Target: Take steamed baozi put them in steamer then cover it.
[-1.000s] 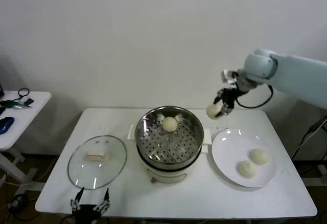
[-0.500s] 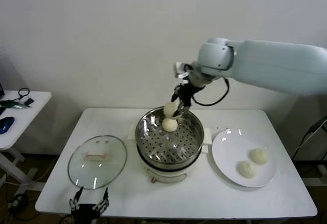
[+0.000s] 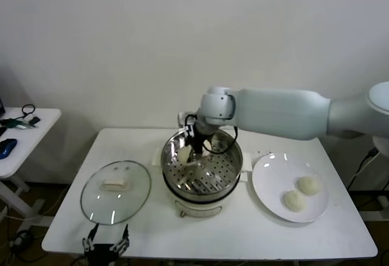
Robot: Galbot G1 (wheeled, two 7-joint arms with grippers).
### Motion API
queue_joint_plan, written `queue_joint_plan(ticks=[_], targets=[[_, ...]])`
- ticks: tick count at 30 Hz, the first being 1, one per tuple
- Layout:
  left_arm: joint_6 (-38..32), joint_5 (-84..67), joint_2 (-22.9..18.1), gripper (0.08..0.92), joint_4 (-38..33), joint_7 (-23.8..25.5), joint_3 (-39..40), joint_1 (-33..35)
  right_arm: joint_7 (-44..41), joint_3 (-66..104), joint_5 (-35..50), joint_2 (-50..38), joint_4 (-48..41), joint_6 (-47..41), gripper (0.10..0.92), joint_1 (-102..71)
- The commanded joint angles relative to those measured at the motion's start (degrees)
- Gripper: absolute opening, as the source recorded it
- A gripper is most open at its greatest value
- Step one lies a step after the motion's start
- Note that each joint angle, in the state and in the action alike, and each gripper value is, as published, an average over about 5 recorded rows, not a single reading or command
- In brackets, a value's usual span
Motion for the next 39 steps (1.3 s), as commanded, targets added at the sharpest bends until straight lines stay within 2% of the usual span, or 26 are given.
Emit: queue_joint_plan(ticks=[1,7,10,12,15,22,26,31,39], targets=[[0.0,0.1,0.0,0.823,0.1,0.0,0.0,0.0,1.7,1.4,-2.8,2.5,-3.3,-1.2,0.619,-5.6],[0.1,0.1,-0.1,0.823,0.0,0.0,0.1,0.0,1.6,1.6,-2.9,1.4,-2.1,-1.3,0.625,-4.9],[0.2,0.2,-0.1,0.823,-0.2,0.0,0.2,0.0,0.6,2.0,-3.0,-0.3,-1.4,-0.4,0.67,-3.0],[0.3,0.2,-0.2,0.823,-0.4,0.0,0.3,0.1,-0.8,2.0,-2.8,-2.1,-0.9,0.9,0.728,-0.6],[0.4,0.3,-0.2,0.823,-0.5,0.1,0.3,0.1,-3.8,0.7,-1.2,-6.2,0.3,3.7,0.8,5.2],[0.5,0.6,-0.3,0.823,-0.8,0.2,0.4,0.2,-14.4,-8.2,0.8,-20.0,4.9,13.1,0.822,18.3],[0.4,0.6,-0.3,0.823,-0.6,0.2,0.4,0.1,-19.3,-16.6,-3.3,-28.9,7.5,17.7,0.823,23.1],[0.5,0.5,-0.5,0.823,-0.5,0.2,0.6,-0.2,-20.1,-21.0,-10.0,-38.1,9.8,19.7,0.823,20.9],[0.7,0.4,-0.7,0.823,-0.1,0.3,0.7,-0.6,-16.2,-11.0,-20.5,-44.4,8.9,18.8,0.823,4.4]])
